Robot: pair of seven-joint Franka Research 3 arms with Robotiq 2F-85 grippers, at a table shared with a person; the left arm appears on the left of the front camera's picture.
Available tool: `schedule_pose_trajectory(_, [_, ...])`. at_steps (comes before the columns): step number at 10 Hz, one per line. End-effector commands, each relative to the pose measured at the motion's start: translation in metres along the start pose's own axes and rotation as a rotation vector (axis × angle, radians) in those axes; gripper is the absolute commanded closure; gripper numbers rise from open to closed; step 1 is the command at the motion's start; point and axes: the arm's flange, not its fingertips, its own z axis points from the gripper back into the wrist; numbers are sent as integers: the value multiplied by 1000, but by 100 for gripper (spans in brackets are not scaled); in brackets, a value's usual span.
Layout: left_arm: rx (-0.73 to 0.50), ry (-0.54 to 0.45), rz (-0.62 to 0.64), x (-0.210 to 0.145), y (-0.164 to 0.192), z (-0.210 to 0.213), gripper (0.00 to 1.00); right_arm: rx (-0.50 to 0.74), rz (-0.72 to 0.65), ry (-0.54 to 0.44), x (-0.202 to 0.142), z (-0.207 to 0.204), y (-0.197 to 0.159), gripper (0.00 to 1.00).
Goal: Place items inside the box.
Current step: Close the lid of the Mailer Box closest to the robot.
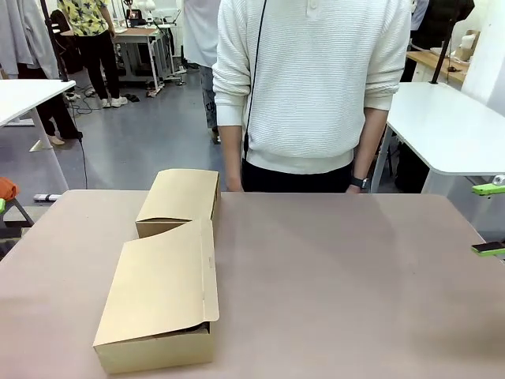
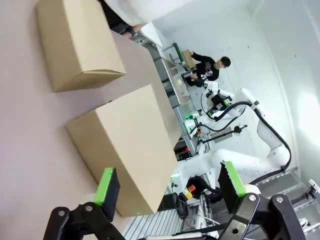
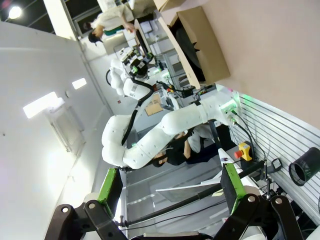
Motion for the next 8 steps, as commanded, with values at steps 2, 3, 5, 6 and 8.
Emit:
schedule_pose_trajectory(2, [-13, 0, -52, -2, -13, 2, 0, 12, 1, 4, -1, 0, 3, 0])
schedule_pose_trajectory(3, [-13, 0, -52, -2, -13, 2, 0, 12, 1, 4, -1, 0, 3, 0])
schedule_pose_trajectory(5, [-13, 0, -52, -2, -13, 2, 0, 12, 1, 4, -1, 0, 3, 0])
schedule_pose_trajectory(6, [-13, 0, -52, -2, -13, 2, 0, 12, 1, 4, -1, 0, 3, 0])
schedule_pose_trajectory(8, [-13, 0, -52, -2, -13, 2, 0, 12, 1, 4, -1, 0, 3, 0])
